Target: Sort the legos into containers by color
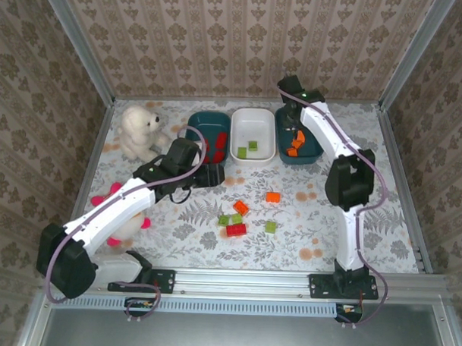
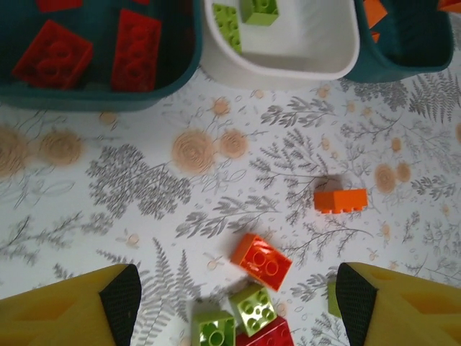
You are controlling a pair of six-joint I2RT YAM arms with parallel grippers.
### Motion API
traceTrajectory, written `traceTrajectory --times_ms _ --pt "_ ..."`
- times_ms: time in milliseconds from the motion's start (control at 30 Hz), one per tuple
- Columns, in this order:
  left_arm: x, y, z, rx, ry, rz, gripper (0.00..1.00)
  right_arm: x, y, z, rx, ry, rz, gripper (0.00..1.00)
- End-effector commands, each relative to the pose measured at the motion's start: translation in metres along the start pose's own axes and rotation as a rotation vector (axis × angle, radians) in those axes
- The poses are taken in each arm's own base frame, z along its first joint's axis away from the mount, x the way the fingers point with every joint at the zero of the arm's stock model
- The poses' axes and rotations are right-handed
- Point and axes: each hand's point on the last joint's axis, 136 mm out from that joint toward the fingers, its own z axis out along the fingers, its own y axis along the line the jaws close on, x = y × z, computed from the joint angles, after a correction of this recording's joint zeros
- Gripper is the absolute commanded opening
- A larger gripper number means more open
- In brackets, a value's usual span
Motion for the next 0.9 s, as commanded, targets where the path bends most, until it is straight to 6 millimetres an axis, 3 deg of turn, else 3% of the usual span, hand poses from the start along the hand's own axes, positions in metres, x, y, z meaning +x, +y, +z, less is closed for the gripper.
traceTrajectory --times_ms 0,233,500,700,867 --pt "-0.016 -0.019 -0.002 0.052 -0.026 0.063 0.75 0.007 -0.022 0.024 0.111 0.071 0.031 0.10" --pt "-0.022 -0.021 -0.001 0.040 -0.024 0.074 0.75 0.012 -0.047 0.066 0.187 0.146 0.058 0.10" --pt "-0.021 -0.011 0.000 0.014 -0.018 0.058 0.76 0.026 -0.034 0.089 0.111 0.204 0.061 0.20" --pt "-0.022 -0.006 0.000 0.002 -0.008 0.068 0.76 0.020 -0.028 0.079 0.065 0.187 0.079 0.40" --pt "-0.017 -0.001 0.000 -0.009 0.011 0.080 0.76 -0.005 -0.031 0.042 0.039 0.096 0.093 0.54"
